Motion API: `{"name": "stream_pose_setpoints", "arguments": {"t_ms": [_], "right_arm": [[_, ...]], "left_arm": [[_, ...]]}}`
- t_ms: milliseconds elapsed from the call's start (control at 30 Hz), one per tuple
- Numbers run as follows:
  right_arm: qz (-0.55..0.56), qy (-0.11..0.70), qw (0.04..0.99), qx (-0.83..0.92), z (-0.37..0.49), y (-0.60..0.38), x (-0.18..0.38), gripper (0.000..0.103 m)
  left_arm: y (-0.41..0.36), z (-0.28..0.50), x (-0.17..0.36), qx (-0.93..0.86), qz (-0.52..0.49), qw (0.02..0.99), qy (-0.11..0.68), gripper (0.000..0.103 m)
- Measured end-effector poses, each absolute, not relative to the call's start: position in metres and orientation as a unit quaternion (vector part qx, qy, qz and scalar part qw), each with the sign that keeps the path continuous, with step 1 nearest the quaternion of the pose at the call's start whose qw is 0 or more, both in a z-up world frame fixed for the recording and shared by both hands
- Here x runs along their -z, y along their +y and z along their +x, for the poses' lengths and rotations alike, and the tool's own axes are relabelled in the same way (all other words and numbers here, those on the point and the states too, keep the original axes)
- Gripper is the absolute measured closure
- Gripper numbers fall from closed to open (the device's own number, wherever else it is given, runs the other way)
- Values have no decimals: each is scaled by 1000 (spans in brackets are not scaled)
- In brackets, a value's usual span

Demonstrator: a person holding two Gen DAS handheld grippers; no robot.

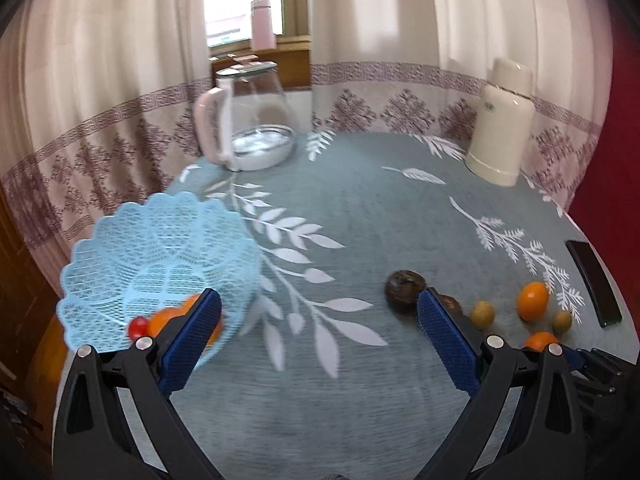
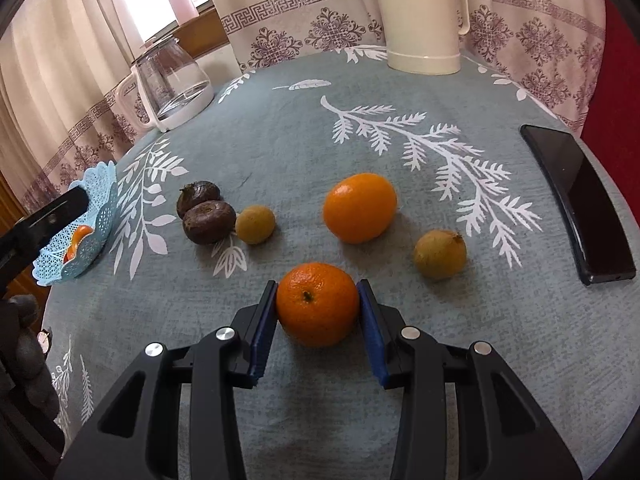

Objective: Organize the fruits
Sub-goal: 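Grasp a round brown fruit with the left tool while the right tool holds the orange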

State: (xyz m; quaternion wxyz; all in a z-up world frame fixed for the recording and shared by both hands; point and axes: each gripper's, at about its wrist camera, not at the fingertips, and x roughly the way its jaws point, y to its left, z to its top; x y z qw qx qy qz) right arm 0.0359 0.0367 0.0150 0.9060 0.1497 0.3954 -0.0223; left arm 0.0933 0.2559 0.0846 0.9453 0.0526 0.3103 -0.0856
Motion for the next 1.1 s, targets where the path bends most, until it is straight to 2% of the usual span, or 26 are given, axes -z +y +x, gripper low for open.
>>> {"name": "stream_pose_setpoints", "arguments": {"t_ms": [433, 1100], "right_arm": [[160, 389, 907, 9, 34, 35, -13, 63], [169, 387, 907, 3, 34, 34, -11, 62]], "left_arm": [[206, 131, -60, 118, 59, 923, 362, 5], [181, 175, -21, 140, 19, 889, 436, 45]]}}
